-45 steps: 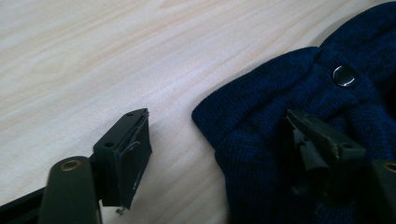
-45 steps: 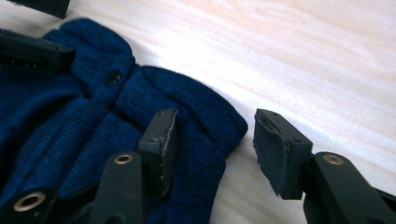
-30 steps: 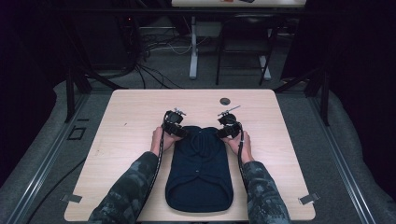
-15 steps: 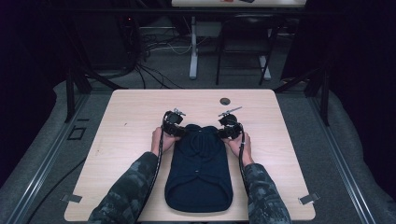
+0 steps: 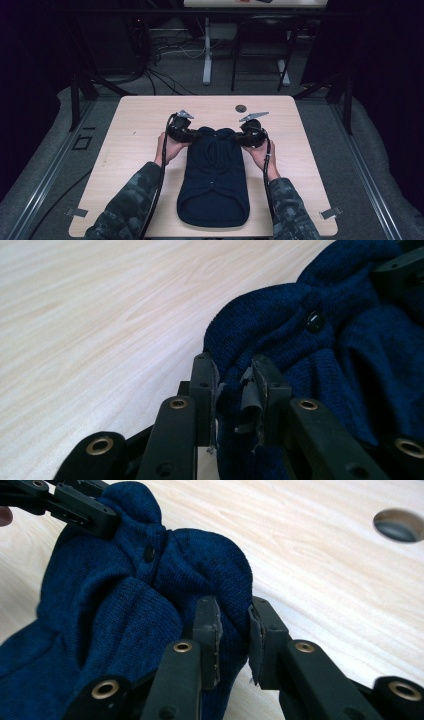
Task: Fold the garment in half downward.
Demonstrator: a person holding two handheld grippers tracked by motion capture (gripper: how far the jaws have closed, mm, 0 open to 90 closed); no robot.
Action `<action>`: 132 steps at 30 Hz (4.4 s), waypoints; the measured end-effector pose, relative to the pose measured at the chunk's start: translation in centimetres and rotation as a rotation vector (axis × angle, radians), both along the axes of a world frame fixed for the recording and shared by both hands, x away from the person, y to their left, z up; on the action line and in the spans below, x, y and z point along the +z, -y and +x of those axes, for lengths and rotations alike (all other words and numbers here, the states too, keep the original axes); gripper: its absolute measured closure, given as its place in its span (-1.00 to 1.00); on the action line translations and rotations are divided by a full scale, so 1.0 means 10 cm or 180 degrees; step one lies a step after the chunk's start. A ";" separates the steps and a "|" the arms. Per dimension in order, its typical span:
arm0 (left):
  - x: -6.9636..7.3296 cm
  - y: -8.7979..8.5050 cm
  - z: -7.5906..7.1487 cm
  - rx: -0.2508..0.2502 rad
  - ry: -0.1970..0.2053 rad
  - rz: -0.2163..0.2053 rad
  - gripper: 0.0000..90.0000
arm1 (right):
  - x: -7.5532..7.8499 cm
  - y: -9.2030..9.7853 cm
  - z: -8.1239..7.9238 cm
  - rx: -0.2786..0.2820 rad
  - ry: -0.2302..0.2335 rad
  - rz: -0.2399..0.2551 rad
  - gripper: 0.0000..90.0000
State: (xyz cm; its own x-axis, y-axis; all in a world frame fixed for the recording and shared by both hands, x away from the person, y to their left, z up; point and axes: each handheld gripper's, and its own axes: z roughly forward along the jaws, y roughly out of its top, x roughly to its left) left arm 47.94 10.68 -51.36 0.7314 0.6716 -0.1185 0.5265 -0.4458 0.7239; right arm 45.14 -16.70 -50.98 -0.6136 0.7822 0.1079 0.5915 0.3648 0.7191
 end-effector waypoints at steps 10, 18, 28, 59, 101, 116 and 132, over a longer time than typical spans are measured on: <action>0.25 -0.03 -0.15 -0.0176 0.0163 -0.0064 0.66 | 0.21 0.07 -0.15 0.0096 0.0171 0.0064 0.69; 0.36 -0.02 -0.24 -0.0278 0.0261 -0.0020 0.67 | 0.30 0.12 -0.21 0.0172 0.0141 0.0106 0.68; 0.46 -0.01 -0.24 -0.0292 0.0307 -0.0061 0.67 | 0.42 0.14 -0.26 0.0236 0.0249 0.0062 0.68; 0.79 0.01 -0.37 -0.0606 0.0536 -0.0194 0.69 | 0.70 0.31 -0.36 0.0311 0.0250 0.0333 0.70; 0.45 0.19 -0.57 -0.1037 0.0355 0.0159 0.71 | 0.54 0.33 -0.53 0.0439 0.0457 0.0134 0.63; 0.49 0.26 -0.71 -0.1071 0.0576 0.0332 0.68 | 0.37 0.45 -0.67 0.0533 0.0207 -0.0075 0.47; 0.43 0.28 -0.85 -0.1163 0.0431 0.0181 0.63 | 0.29 0.46 -0.86 0.0599 0.0247 -0.0218 0.65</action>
